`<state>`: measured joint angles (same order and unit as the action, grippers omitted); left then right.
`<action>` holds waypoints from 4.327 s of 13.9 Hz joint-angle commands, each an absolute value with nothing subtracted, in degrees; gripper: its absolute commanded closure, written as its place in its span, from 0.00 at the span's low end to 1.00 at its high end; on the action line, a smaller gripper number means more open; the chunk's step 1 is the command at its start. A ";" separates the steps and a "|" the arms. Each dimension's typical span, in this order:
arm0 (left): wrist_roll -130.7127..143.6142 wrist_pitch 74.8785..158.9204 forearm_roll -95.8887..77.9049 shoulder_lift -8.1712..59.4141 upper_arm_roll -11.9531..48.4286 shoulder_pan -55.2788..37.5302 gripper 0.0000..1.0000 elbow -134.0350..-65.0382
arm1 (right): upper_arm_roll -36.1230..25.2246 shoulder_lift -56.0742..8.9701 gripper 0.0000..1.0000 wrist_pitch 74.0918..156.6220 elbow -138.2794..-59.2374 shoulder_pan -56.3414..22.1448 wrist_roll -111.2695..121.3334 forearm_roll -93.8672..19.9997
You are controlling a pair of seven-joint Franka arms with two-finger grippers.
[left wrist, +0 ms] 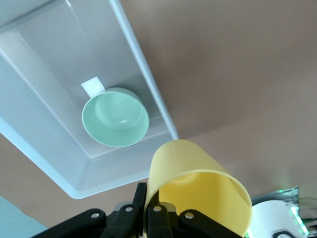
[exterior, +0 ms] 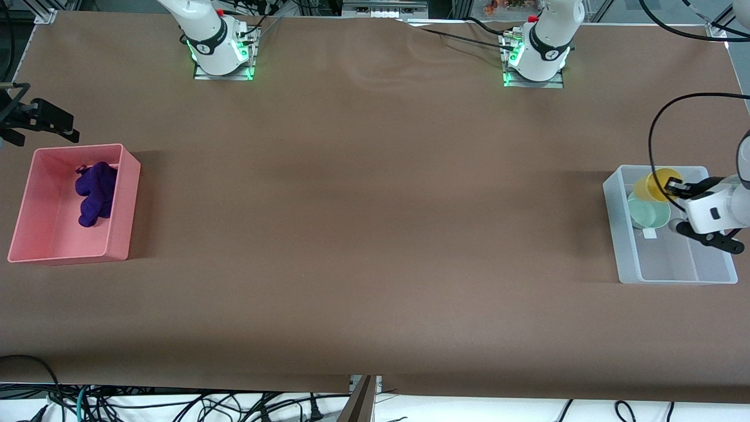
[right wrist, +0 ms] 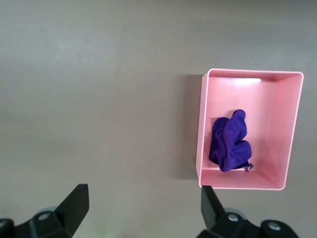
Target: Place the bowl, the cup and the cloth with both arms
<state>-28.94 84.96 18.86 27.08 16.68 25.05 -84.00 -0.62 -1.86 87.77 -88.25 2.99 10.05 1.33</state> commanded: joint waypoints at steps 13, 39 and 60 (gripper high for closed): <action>-39.37 111.80 21.53 29.18 16.96 36.21 1.00 -102.13 | -2.81 -1.85 0.00 84.90 -87.19 0.09 9.75 1.67; -10.99 83.49 5.55 12.58 33.63 29.23 0.00 -85.43 | -2.37 -3.78 0.00 85.69 -85.43 0.09 9.84 1.93; 3.25 100.11 -0.44 -3.52 5.45 0.62 0.00 -104.06 | -2.64 -3.96 0.00 85.69 -85.34 0.18 10.37 1.93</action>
